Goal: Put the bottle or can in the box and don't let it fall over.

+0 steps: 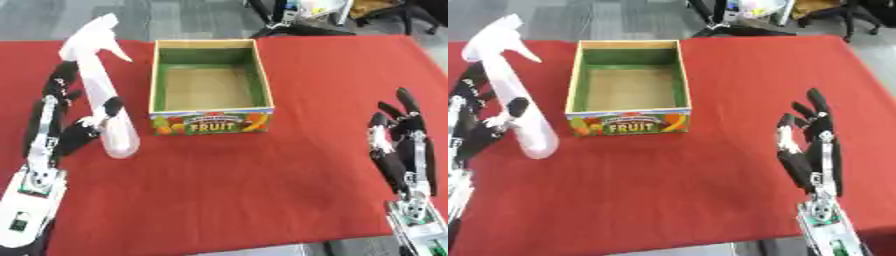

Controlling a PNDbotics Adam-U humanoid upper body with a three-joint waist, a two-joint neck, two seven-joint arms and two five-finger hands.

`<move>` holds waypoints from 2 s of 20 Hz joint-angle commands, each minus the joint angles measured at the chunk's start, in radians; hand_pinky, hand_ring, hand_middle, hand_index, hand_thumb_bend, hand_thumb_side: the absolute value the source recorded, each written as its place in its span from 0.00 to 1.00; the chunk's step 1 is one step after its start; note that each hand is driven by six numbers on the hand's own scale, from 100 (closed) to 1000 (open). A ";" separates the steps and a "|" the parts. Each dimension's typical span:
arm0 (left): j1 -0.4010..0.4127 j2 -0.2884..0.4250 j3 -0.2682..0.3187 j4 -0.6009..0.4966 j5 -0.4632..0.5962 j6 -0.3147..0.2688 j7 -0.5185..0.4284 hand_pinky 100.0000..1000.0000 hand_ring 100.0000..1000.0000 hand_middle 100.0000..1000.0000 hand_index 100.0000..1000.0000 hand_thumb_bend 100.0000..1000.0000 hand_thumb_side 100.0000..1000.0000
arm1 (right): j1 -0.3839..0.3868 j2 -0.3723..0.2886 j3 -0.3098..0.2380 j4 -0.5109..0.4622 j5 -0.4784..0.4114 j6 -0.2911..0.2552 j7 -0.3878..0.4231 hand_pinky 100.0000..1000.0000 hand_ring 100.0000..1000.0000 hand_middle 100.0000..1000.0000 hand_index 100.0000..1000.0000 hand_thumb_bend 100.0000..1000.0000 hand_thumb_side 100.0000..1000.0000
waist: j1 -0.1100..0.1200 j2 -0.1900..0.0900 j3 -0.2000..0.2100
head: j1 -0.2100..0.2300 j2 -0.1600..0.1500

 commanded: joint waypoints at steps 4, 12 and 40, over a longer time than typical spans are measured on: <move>-0.059 -0.001 -0.015 0.044 0.055 0.007 -0.001 0.89 1.00 0.96 0.93 0.71 0.49 | -0.005 -0.019 -0.002 -0.014 -0.003 -0.002 0.005 0.76 0.85 1.00 0.95 0.00 0.41 | -0.002 -0.019 -0.003 | -0.002 -0.012; -0.075 -0.005 -0.027 0.087 0.090 -0.003 -0.038 0.85 1.00 0.93 0.92 0.70 0.50 | -0.006 -0.019 -0.001 -0.014 -0.005 -0.002 0.007 0.76 0.85 1.00 0.95 0.00 0.41 | -0.005 -0.018 -0.005 | -0.001 -0.012; -0.083 0.020 -0.032 0.091 0.074 -0.024 -0.066 0.23 0.79 0.26 0.53 0.00 0.10 | -0.007 -0.018 -0.001 -0.014 -0.009 -0.004 0.008 0.77 0.85 1.00 0.95 0.00 0.41 | -0.003 -0.018 -0.011 | -0.005 -0.012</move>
